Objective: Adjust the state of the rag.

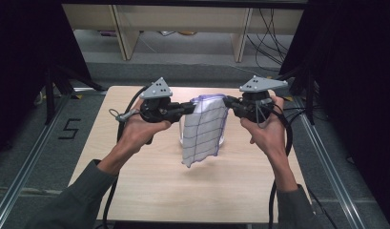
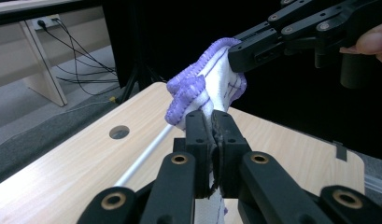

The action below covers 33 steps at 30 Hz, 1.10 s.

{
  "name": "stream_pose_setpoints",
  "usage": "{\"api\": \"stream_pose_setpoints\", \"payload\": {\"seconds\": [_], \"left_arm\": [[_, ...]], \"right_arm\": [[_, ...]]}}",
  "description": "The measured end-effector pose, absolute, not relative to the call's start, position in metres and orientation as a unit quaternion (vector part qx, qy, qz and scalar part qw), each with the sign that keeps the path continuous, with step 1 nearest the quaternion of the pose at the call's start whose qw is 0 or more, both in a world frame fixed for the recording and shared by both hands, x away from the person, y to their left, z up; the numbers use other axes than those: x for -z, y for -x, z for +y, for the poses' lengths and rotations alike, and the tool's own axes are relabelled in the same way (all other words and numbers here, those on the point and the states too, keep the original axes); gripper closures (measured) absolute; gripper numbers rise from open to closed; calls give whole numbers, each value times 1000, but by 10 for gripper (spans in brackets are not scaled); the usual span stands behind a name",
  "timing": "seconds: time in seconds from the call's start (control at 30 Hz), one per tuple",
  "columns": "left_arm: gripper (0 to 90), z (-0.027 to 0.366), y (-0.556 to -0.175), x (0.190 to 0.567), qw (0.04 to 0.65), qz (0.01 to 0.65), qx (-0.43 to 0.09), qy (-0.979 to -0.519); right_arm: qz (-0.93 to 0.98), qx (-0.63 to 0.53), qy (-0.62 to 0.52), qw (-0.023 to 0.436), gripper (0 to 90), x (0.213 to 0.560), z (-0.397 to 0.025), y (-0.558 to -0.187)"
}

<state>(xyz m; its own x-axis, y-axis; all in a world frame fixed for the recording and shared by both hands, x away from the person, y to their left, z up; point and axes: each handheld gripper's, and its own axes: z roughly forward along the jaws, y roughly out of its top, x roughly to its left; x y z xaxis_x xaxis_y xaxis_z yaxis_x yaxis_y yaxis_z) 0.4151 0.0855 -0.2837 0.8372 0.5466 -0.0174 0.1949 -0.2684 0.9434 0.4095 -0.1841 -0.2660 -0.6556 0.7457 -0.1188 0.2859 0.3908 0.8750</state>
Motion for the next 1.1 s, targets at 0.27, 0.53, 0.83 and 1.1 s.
{"api": "stream_pose_setpoints", "payload": {"seconds": [0.27, 0.53, 0.83, 1.1], "left_arm": [[856, 85, -433, 274, 565, 244, -167, -770], [855, 88, -456, 268, 572, 269, -171, -756], [853, 96, -483, 270, 577, 297, -170, -741], [848, 97, -513, 284, 592, 335, -145, -719]], "right_arm": [[787, -451, -327, 264, 871, 250, -181, -426], [784, -447, -335, 270, 871, 237, -177, -443], [781, -448, -342, 267, 870, 233, -167, -467], [778, -446, -360, 259, 870, 242, -166, -492]]}}
